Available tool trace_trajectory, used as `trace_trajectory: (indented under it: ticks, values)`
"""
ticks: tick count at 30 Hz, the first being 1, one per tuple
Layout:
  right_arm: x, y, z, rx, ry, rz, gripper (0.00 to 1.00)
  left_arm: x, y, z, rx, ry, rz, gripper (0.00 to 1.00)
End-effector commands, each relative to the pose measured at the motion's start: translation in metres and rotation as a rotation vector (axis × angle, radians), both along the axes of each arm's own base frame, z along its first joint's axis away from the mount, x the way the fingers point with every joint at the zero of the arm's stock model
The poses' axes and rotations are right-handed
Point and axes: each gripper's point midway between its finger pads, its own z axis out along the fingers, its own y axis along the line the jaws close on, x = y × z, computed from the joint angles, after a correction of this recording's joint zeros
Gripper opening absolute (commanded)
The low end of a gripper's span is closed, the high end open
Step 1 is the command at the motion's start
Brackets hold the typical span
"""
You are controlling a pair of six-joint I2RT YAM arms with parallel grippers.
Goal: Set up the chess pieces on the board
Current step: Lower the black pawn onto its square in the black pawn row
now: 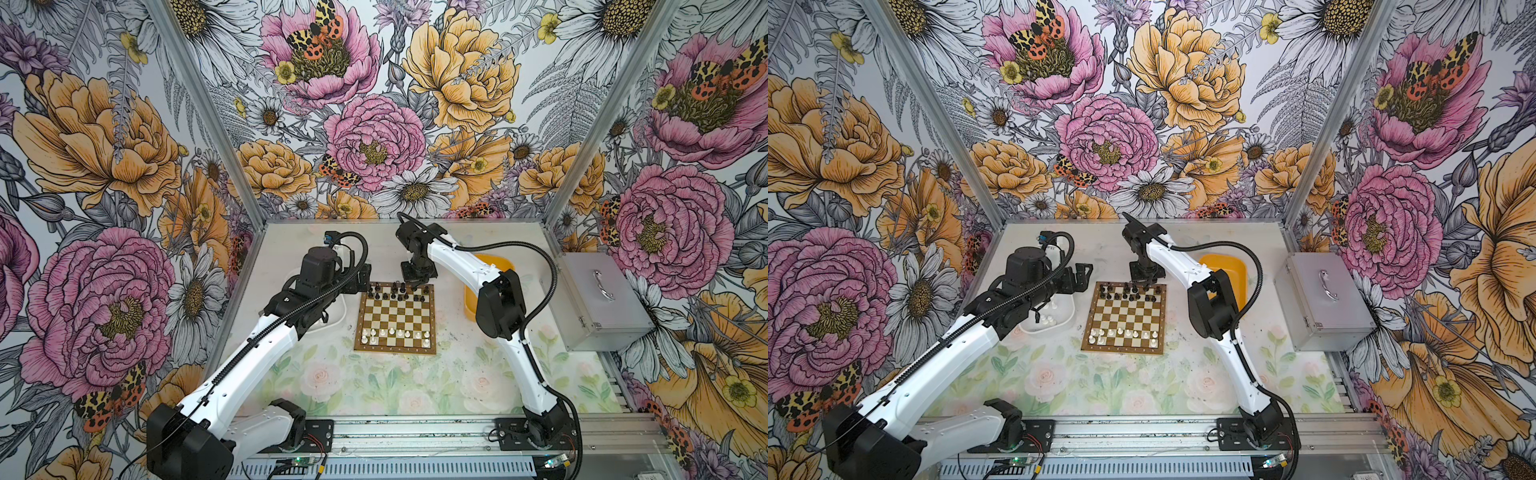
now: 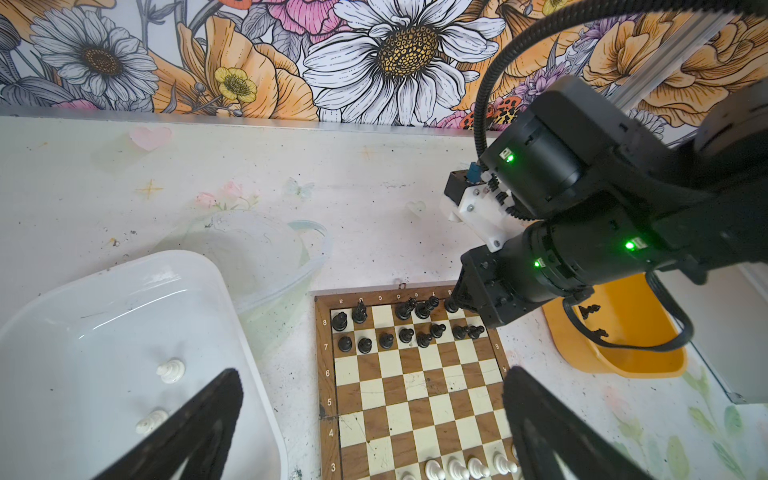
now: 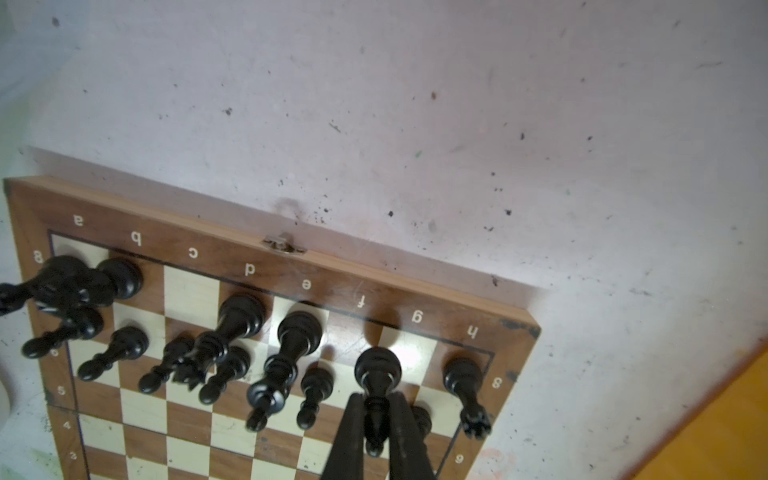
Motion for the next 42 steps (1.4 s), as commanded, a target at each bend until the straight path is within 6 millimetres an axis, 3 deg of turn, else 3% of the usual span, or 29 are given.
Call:
trace_trajectory:
  ticks: [1, 42]
  values:
    - [0.0086, 0.0099, -0.0034, 0.029, -0.018, 0.001, 0.07, 0.0040, 0.0005, 0.0125, -0.012, -0.030, -0.002, 0.99]
    - [0.0073, 0.0135, -0.0111, 0.039, 0.005, 0.010, 0.10, 0.0118, 0.0009, 0.0133, 0.001, -0.030, -0.007, 0.99]
